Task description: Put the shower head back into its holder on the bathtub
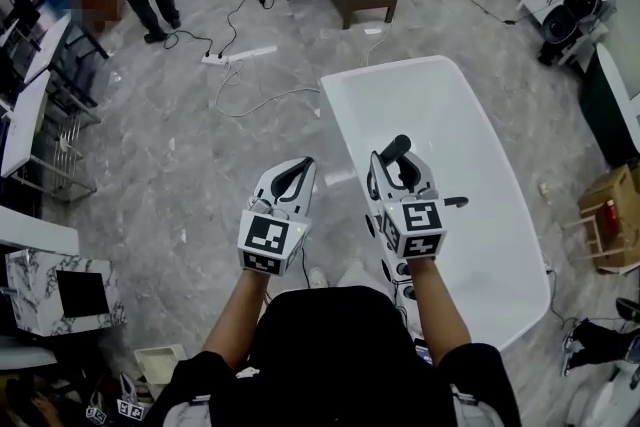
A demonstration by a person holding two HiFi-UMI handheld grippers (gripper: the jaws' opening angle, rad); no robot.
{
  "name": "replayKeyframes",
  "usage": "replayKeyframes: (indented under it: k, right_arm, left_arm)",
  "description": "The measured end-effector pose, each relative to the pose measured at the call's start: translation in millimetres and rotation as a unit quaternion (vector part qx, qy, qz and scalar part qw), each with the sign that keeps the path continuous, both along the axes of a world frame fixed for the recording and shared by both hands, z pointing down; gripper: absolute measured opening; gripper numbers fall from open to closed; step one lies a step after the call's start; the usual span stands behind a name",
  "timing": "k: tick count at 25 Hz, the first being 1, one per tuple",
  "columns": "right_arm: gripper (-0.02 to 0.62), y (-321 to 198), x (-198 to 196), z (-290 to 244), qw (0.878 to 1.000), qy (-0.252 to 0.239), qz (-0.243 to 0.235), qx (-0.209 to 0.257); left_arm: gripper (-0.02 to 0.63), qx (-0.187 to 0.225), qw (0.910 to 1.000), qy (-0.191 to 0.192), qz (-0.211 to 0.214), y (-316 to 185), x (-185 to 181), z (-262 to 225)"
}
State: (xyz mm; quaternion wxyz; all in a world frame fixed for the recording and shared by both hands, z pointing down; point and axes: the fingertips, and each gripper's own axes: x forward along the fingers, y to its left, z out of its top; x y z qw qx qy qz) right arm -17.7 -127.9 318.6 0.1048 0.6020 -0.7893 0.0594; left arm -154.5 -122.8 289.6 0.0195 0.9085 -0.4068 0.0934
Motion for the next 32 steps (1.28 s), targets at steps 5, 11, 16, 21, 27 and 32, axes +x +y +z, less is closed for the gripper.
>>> replayKeyframes:
  k: [5,11,16,21,27,32]
  right_arm:
    - [0.137,-7.9,11.9,1.1,1.000,-0.001,0.010,0.000]
    - [0.137,-23.2,46.6,14.3,1.000,-0.004,0.021,-0.014]
    - [0.137,-39.4,70.6,27.8,0.999,-0.004,0.026,-0.032]
    - [0.137,-48.8,86.1,44.1,0.998,-0.004,0.029,-0.050]
    - [0.137,-58.5,99.1,66.6,0.997,-0.005,0.033,-0.070]
    - [0.137,-61.5,106.1,90.8,0.995,-0.007,0.039,-0.096]
  left_arm:
    - [0.014,-0.003,0.9999,0.002,0.015,-7.6,15.2,4.8]
    - [0.014,-0.008,0.9995,-0.010,0.028,-26.1,49.0,23.3]
    - [0.014,-0.021,0.9992,-0.009,0.033,-44.3,74.0,35.8]
    - [0.014,-0.039,0.9985,-0.005,0.039,-57.9,96.3,46.4]
    - [0.014,-0.061,0.9968,-0.009,0.051,-72.7,117.8,72.0]
    - [0.014,-0.085,0.9944,-0.019,0.060,-75.9,123.6,103.7]
